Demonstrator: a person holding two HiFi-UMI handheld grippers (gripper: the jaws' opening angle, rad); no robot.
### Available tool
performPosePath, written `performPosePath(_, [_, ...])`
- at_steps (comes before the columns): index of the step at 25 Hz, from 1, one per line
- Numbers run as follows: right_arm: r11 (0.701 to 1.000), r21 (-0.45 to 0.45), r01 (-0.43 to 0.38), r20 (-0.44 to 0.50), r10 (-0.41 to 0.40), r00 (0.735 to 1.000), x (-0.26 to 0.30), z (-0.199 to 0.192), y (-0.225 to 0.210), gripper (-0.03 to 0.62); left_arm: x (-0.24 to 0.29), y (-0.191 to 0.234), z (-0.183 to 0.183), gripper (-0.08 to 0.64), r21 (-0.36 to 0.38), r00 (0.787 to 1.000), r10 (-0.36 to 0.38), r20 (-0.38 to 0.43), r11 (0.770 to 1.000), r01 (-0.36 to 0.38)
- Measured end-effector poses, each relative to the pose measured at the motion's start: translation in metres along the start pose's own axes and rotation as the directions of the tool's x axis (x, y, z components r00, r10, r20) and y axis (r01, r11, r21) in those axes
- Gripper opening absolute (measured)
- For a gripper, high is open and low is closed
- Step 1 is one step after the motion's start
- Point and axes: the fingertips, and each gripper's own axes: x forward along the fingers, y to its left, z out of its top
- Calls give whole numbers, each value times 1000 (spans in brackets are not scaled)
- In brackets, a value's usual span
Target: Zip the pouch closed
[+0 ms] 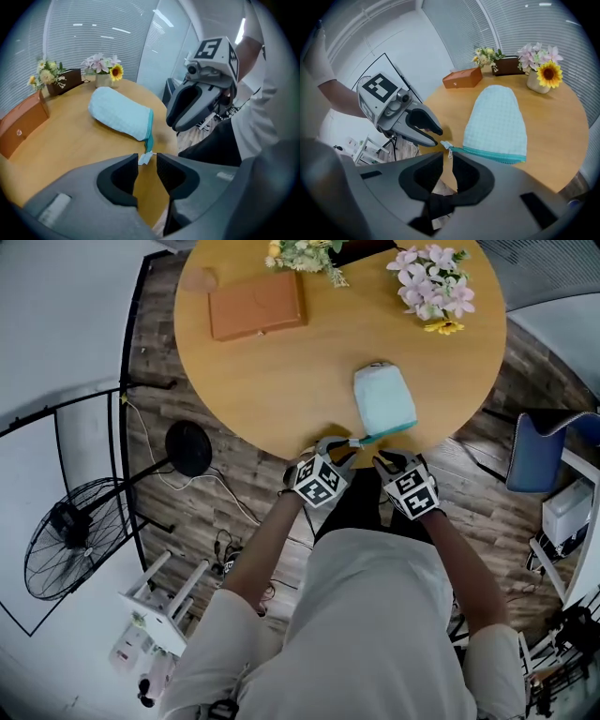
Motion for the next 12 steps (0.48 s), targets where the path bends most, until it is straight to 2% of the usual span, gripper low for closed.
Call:
performPosePath(9, [999,32,7,-19,-6,1000,28,-14,0,66,31,1,-12,126,150,995,-20,-98,988,35])
performPosePath(12, [999,30,11,-24,-10,1000,33,-16,0,67,36,2,-11,46,157,995,-32,-100,986,48])
